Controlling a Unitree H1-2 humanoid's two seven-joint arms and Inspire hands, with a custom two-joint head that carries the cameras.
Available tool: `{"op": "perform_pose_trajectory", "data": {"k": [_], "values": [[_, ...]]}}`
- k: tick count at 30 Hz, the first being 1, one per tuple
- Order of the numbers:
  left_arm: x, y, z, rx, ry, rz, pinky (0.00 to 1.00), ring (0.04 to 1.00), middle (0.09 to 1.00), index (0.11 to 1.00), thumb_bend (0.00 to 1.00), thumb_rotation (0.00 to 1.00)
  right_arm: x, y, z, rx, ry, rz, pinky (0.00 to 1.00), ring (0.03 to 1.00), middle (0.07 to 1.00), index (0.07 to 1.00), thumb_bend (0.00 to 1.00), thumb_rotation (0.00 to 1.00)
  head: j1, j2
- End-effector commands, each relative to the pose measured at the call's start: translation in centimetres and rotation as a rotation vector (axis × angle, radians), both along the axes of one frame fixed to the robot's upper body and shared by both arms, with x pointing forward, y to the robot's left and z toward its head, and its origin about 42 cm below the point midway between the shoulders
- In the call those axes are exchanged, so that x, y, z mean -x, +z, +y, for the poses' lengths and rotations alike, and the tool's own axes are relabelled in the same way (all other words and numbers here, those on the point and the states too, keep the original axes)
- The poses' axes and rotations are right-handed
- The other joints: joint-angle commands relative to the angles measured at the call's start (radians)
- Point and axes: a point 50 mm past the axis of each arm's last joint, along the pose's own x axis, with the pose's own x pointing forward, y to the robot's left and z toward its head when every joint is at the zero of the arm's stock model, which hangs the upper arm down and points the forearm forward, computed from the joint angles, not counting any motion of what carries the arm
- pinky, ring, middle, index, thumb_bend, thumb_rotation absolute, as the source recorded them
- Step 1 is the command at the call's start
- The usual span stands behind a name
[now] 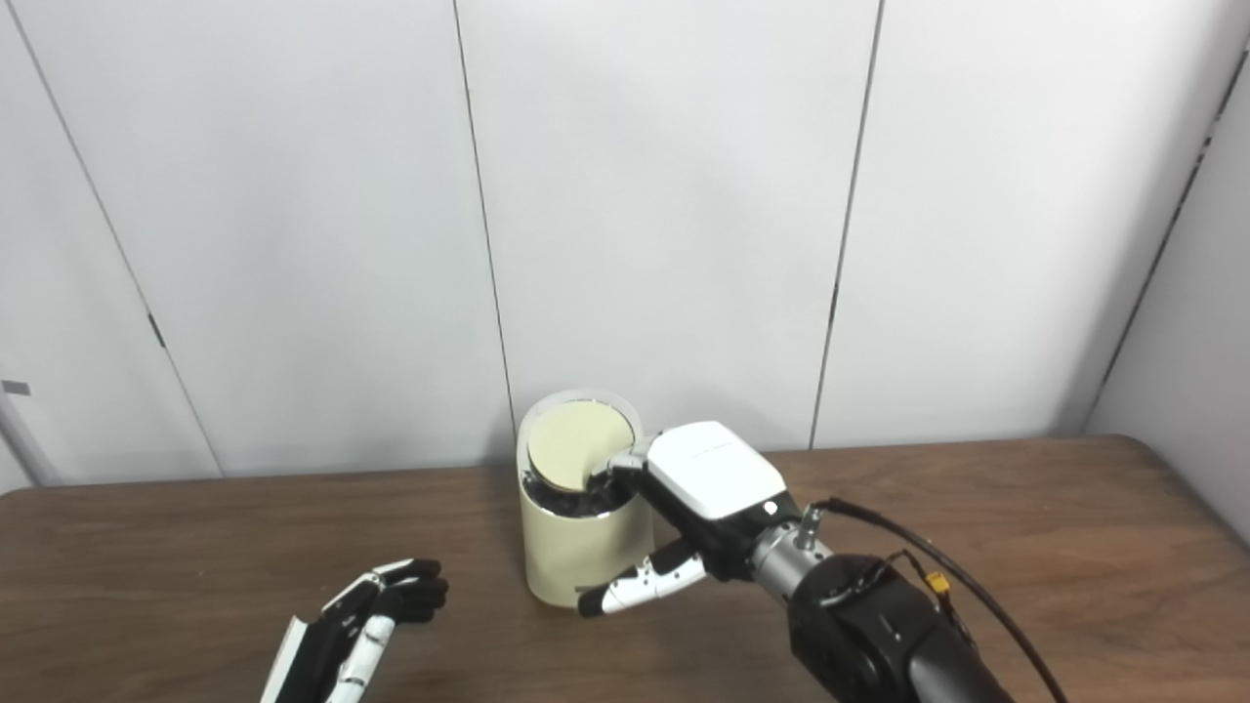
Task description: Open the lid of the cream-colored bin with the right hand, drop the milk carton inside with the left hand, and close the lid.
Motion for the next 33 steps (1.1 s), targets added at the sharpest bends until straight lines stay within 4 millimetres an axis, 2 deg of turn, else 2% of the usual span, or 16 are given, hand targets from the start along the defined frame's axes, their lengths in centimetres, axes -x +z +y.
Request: {"op": "perform_pose_trajectory", "data": {"k": [1,13,21,27,33], "values": [[0.57,-0.61,-0.42,0.02,0.0,0.002,0.69,0.696,0.69,0.731,0.44,0.78,-0.12,0.5,0.49,0.028,-0.003,-0.056,0.9,0.903,0.866,0.795,0.74,0.76,-0.001,0.001],[0.56,-0.54,-0.64,0.021,-0.013,0.012,0.68,0.697,0.695,0.733,0.43,0.78,-0.37,0.71,1.2,0.083,-0.031,-0.183,0.93,0.99,0.962,0.804,0.71,0.73,-0.005,0.0],[0.5,-0.59,-0.76,0.03,-0.018,0.019,0.67,0.694,0.695,0.731,0.44,0.77,-0.39,0.56,1.38,0.08,-0.033,-0.2,1.0,1.0,0.985,0.811,0.7,0.71,-0.006,-0.001],[0.45,-0.62,-0.87,0.038,-0.024,0.021,0.66,0.683,0.695,0.729,0.44,0.76,-0.41,0.69,1.41,0.084,-0.036,-0.204,1.0,1.0,0.973,0.814,0.7,0.7,-0.005,0.002],[0.44,-0.45,-0.99,0.04,-0.026,0.024,0.65,0.683,0.698,0.729,0.44,0.75,-0.43,0.68,1.32,0.132,-0.038,-0.22,0.99,1.0,0.979,0.775,0.71,0.71,-0.005,0.004]]}}
